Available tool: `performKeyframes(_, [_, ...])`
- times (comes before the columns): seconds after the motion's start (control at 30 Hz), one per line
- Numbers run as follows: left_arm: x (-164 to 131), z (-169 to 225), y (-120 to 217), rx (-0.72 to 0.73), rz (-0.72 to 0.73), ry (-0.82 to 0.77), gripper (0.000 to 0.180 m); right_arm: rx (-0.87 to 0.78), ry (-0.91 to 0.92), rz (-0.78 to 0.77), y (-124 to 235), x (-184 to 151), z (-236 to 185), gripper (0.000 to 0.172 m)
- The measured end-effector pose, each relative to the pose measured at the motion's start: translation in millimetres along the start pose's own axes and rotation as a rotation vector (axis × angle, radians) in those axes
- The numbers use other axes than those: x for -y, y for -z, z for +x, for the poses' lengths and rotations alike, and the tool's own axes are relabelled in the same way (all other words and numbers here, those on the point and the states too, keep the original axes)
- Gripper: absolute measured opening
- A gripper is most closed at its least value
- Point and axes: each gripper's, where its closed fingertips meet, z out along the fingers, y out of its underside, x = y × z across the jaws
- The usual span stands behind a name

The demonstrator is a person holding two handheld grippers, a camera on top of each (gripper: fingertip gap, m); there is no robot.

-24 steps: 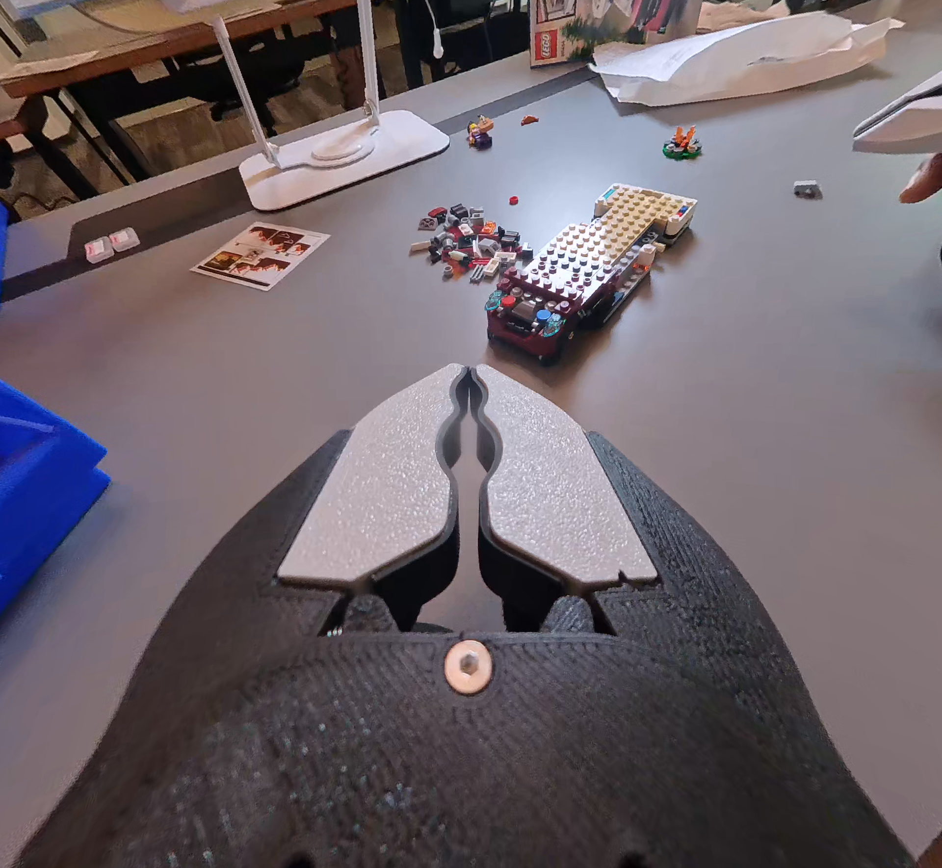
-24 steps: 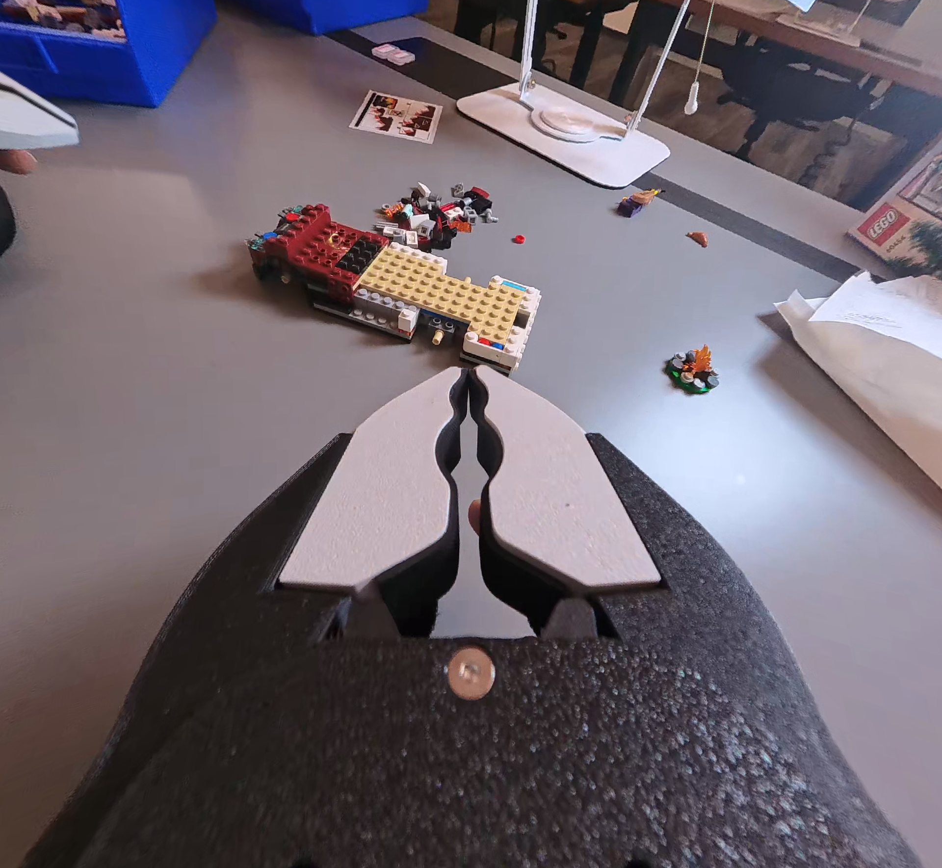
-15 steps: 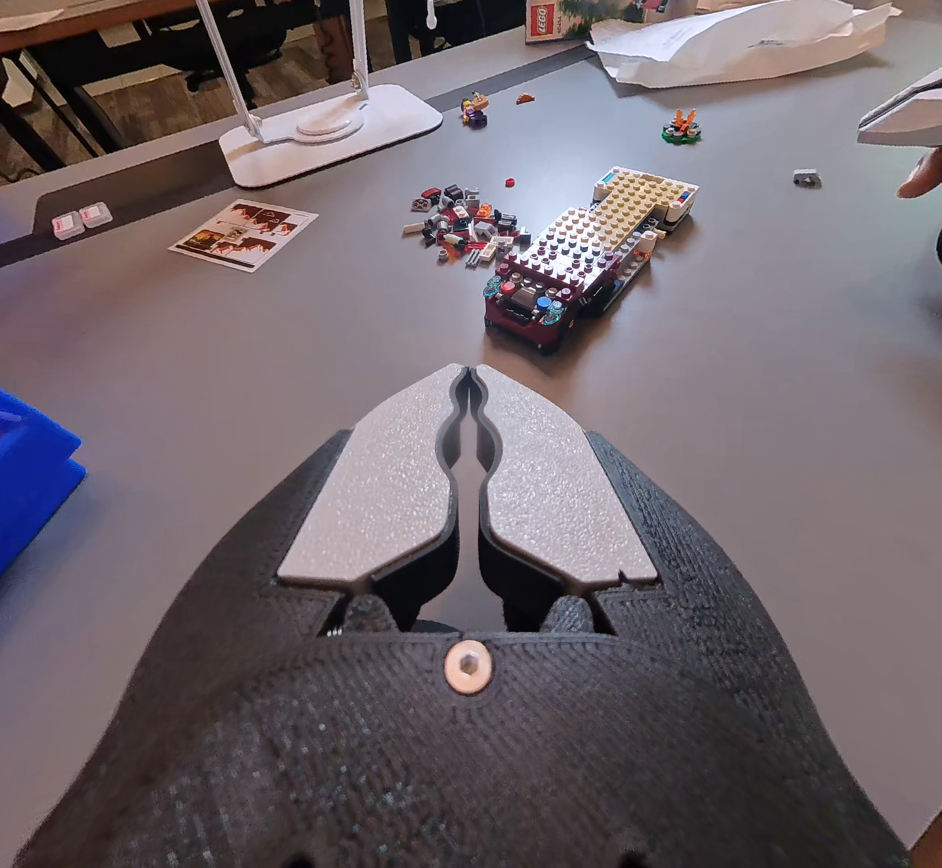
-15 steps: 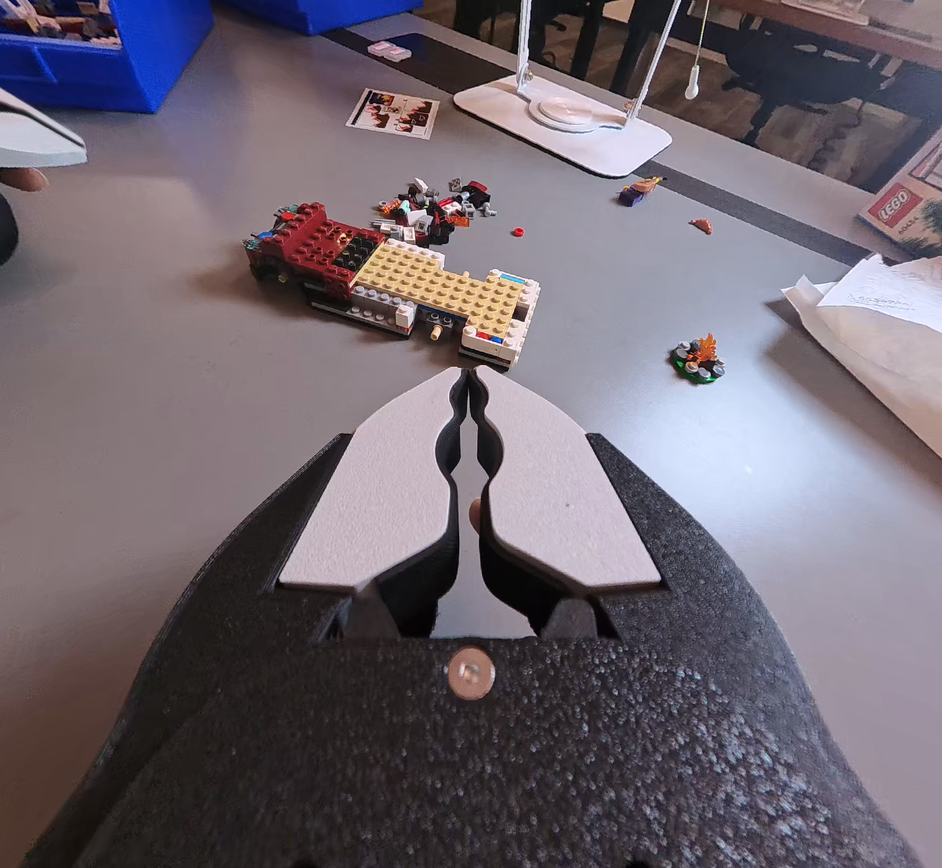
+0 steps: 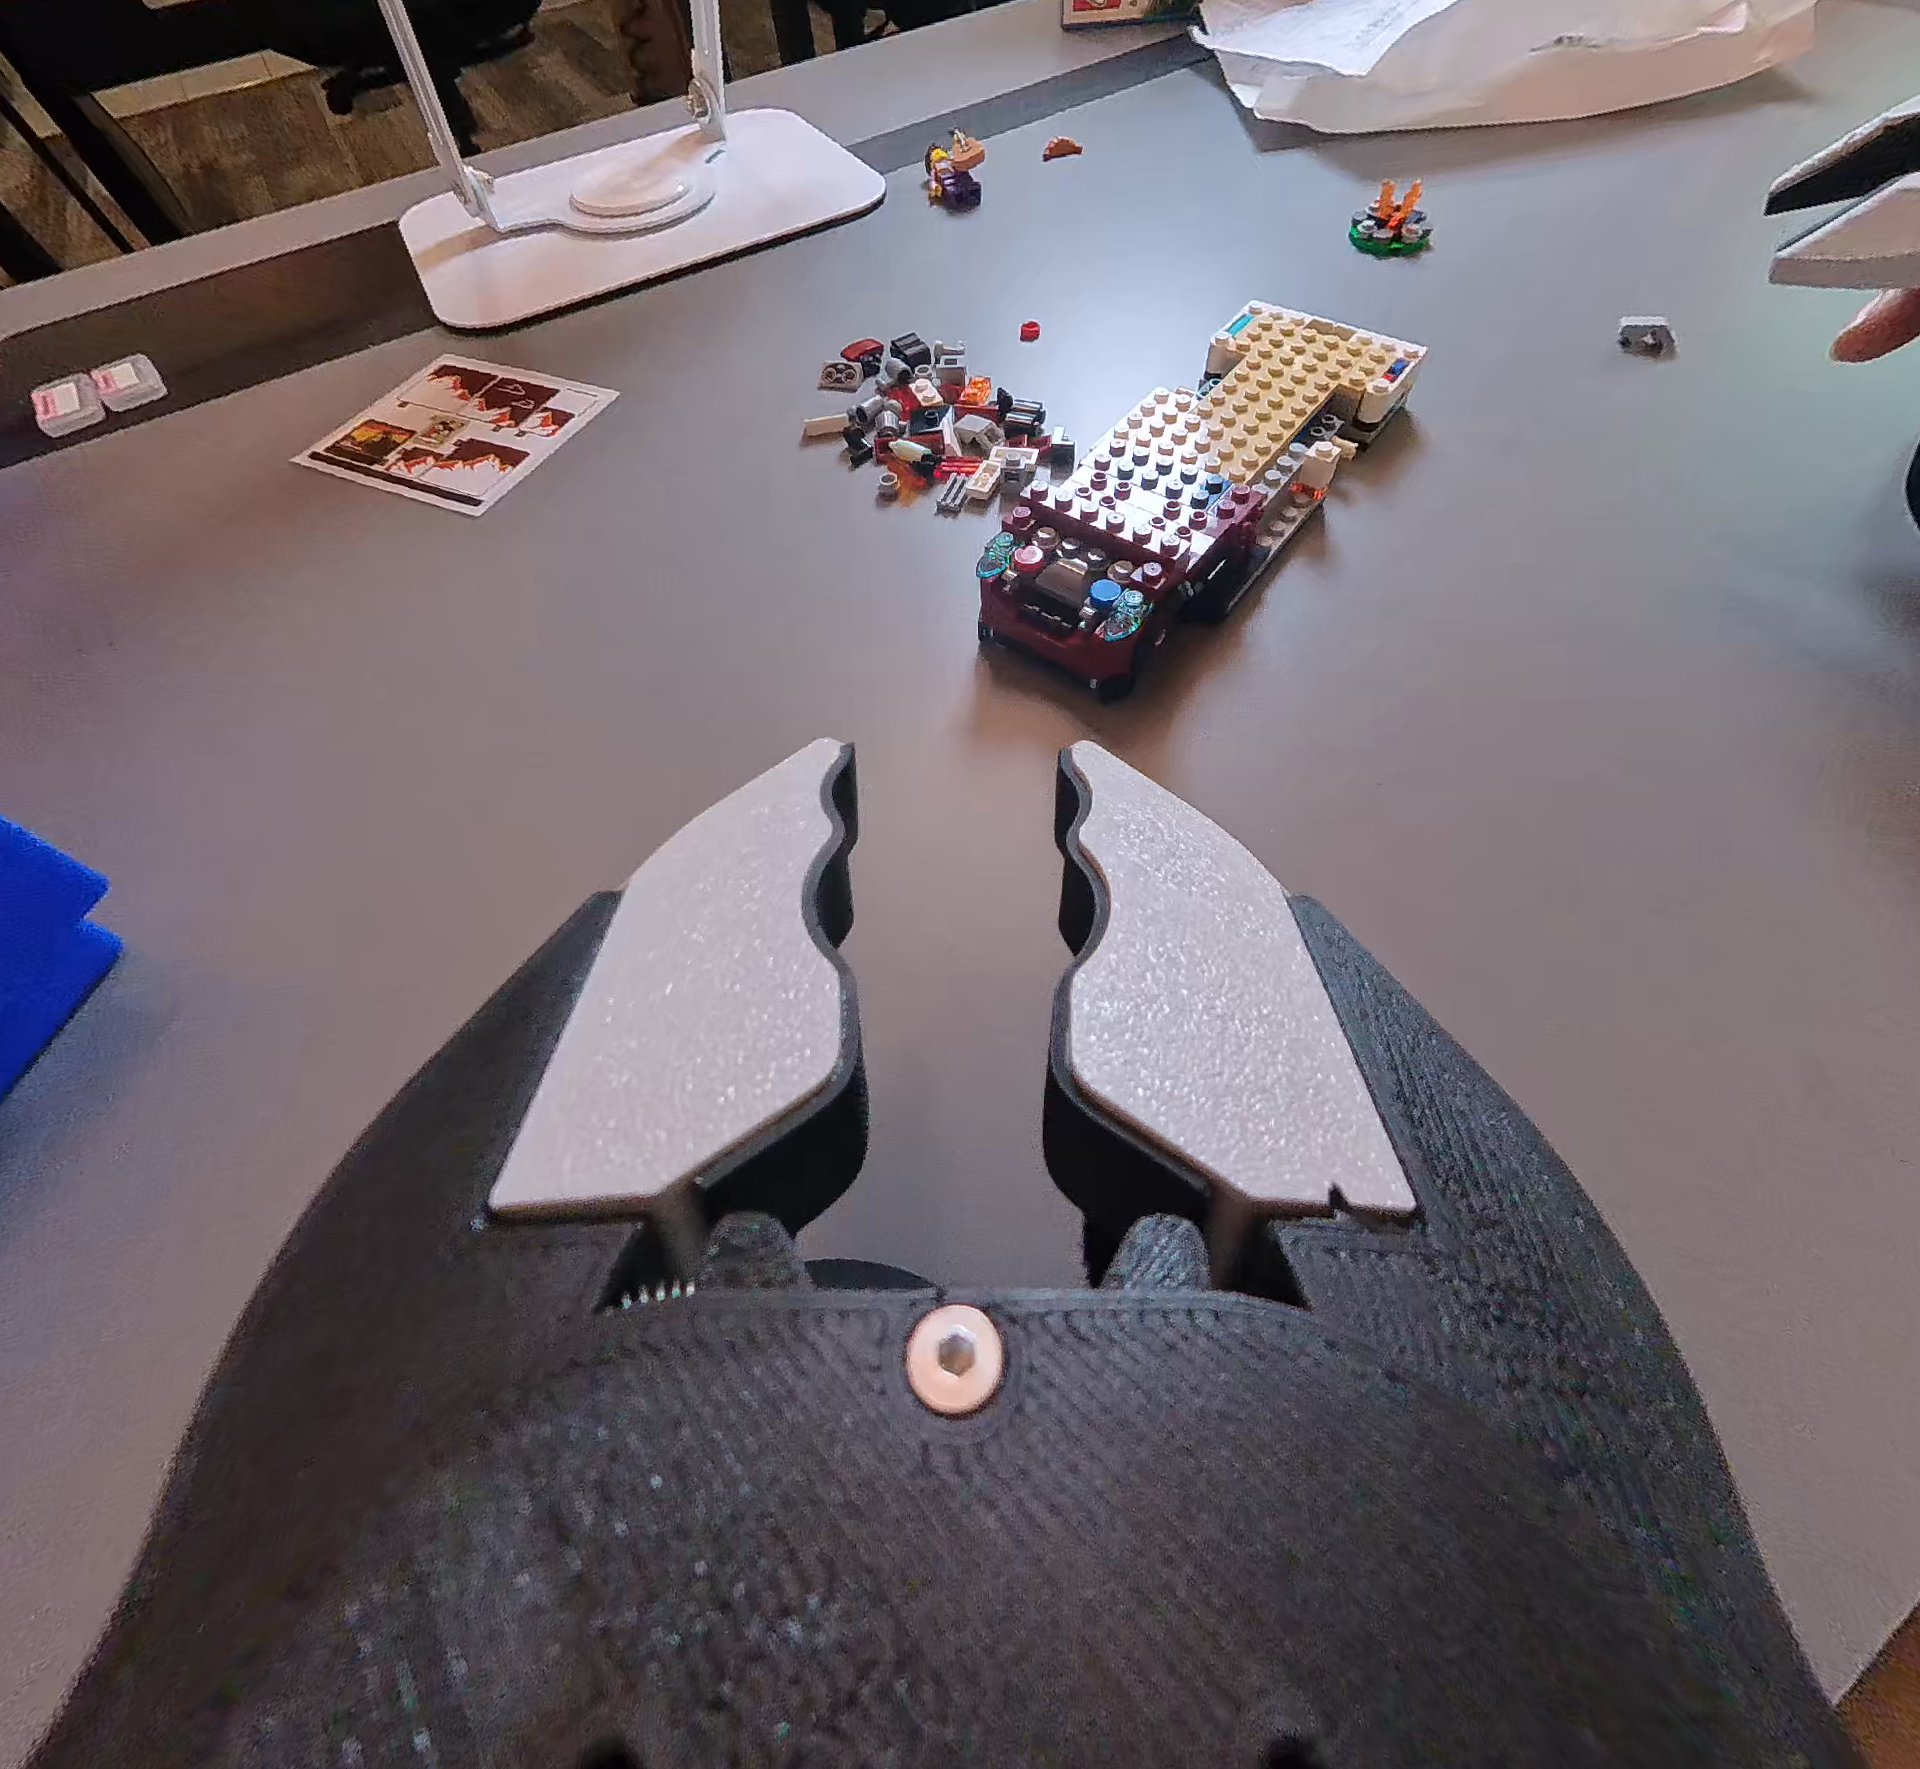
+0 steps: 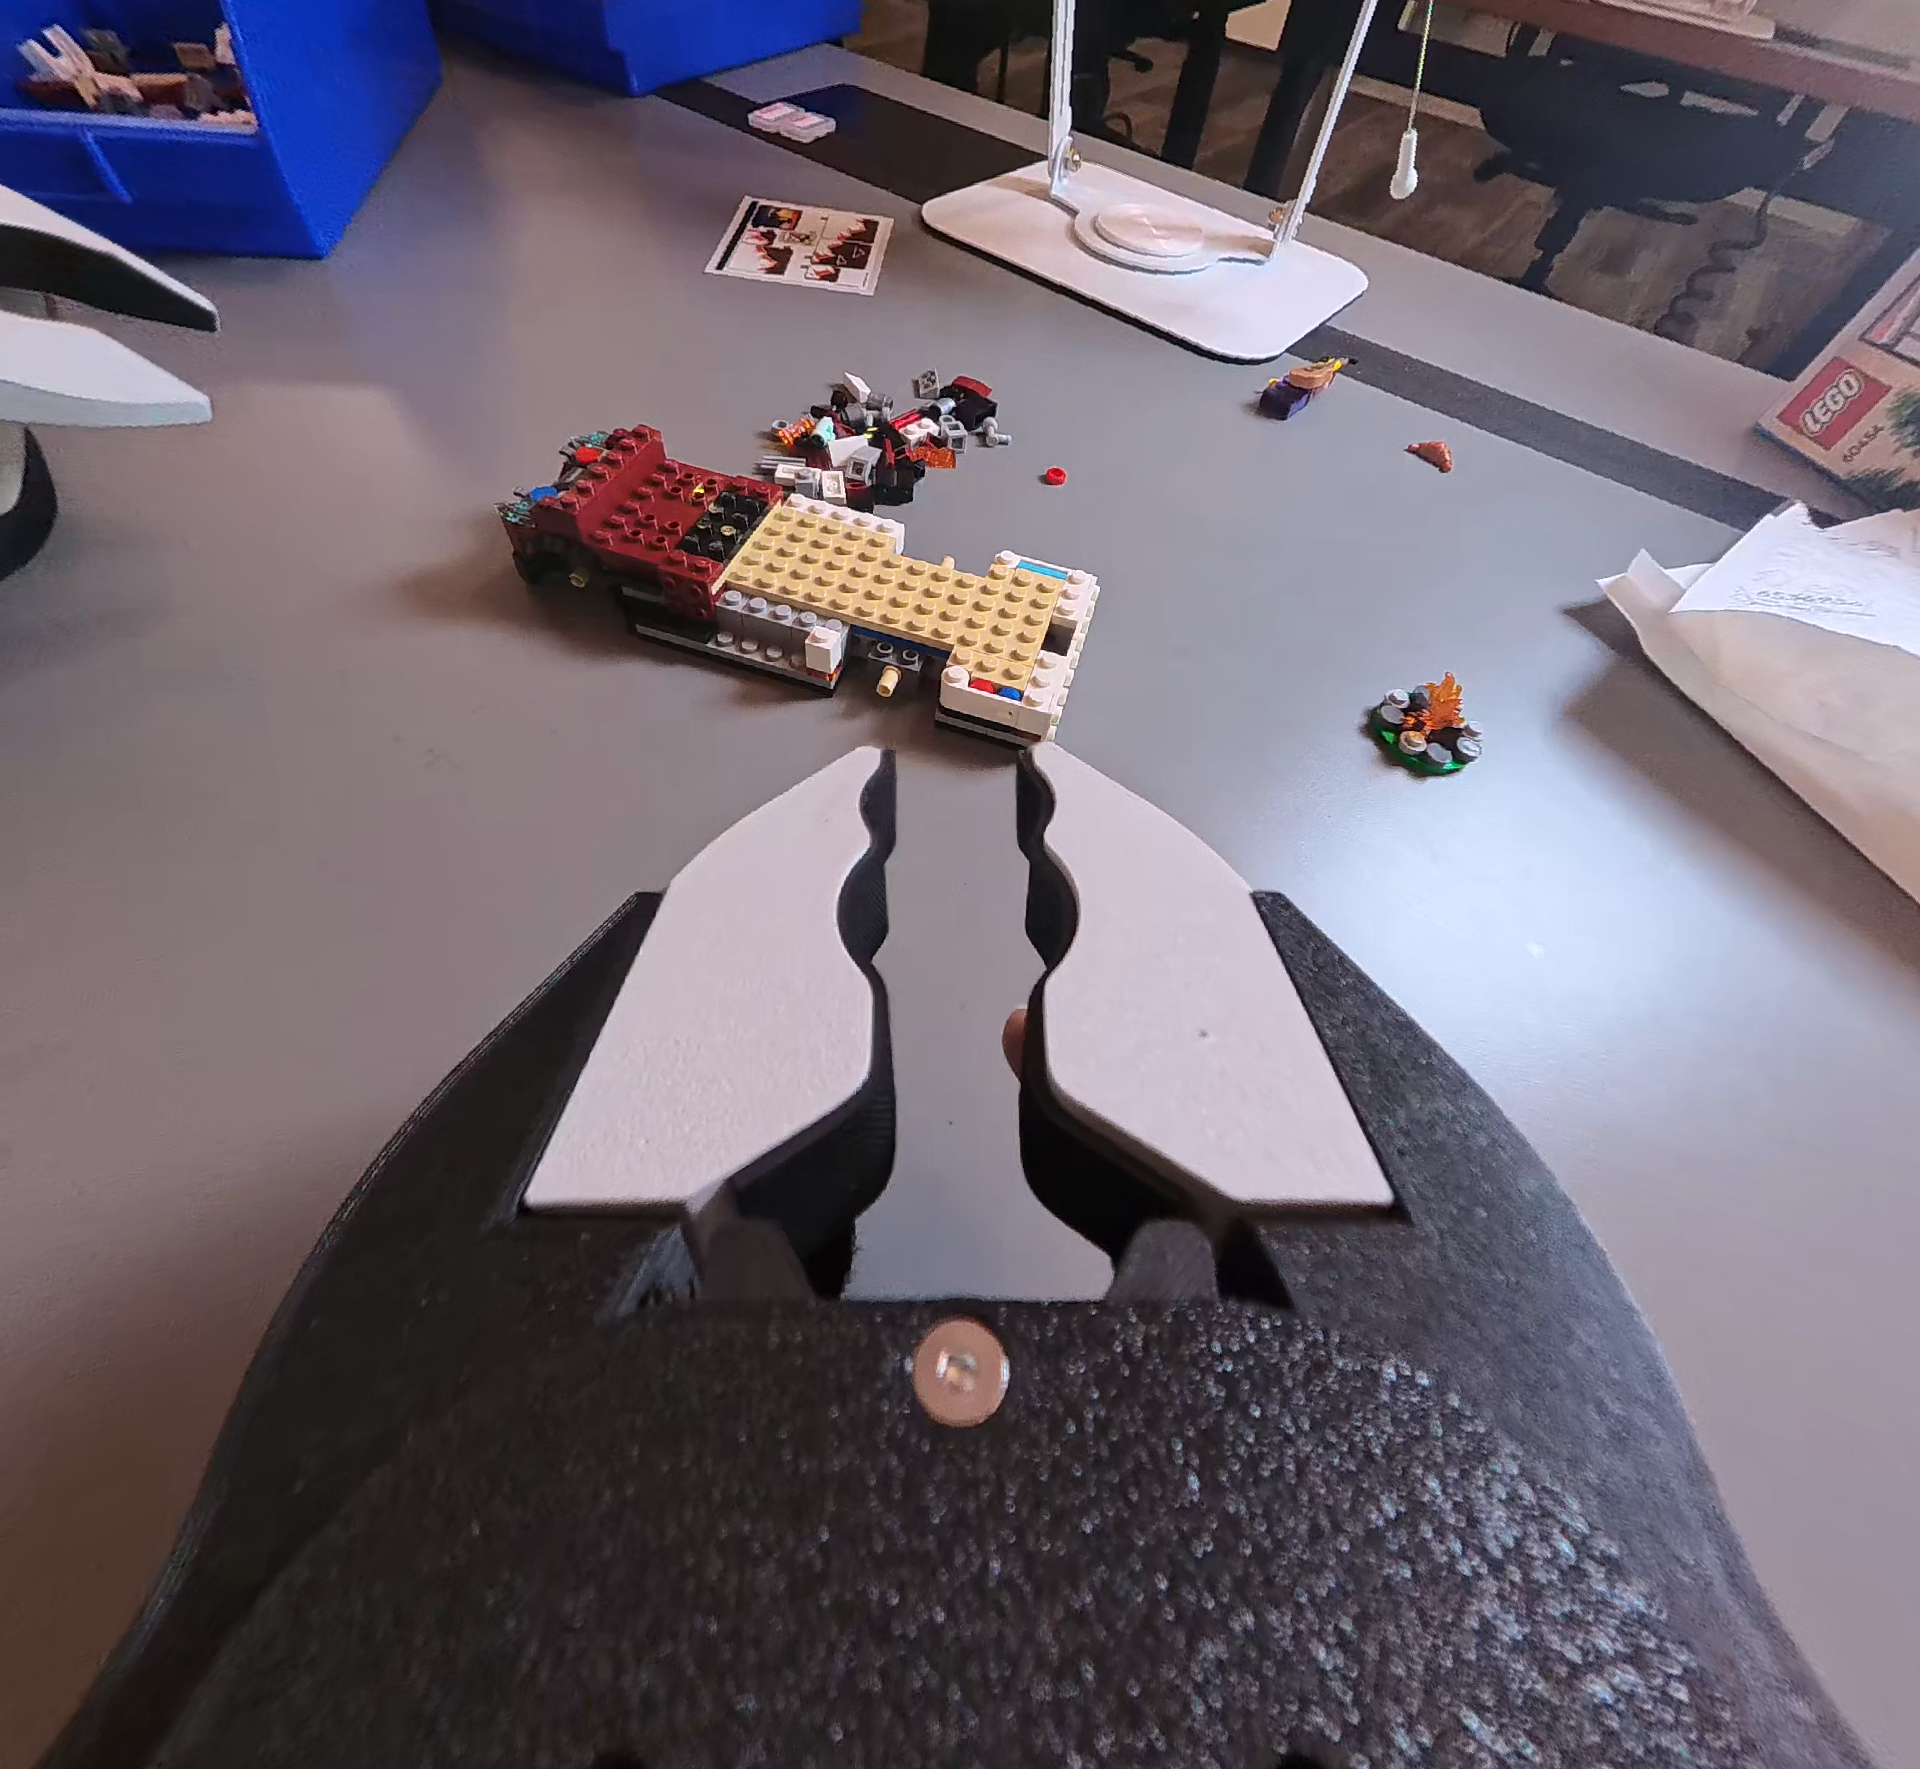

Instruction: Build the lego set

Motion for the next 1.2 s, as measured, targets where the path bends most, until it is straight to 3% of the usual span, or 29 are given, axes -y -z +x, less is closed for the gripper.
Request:
performKeyframes(0.37, [7, 9, -1, -0.075, -0.003, -0.008, 0.042, 0.039, 0.036, -0.020, -2, -1, -8, 0.047])
performKeyframes(0.57, [56, -2, -3, -0.083, 0.081, -0.079, 0.036, 0.047, 0.078, -0.020, -8, 10, -7, 0.049])
performKeyframes(0.8, [126, -40, -36, -0.044, 0.177, -0.127, 0.024, 0.031, 0.159, 0.070, -29, 77, 14, 0.047])
performKeyframes(0.93, [149, -68, -63, 0.017, 0.236, -0.108, 0.010, 0.015, 0.159, 0.159, -48, 127, 33, 0.043])
performKeyframes(1.0, [149, -76, -75, 0.030, 0.262, -0.086, 0.000, 0.008, 0.139, 0.204, -59, 149, 43, 0.042])
performKeyframes(1.2, [111, -75, -97, -0.005, 0.234, -0.100, 0.000, 0.027, 0.069, 0.339, -85, 188, 60, 0.036])
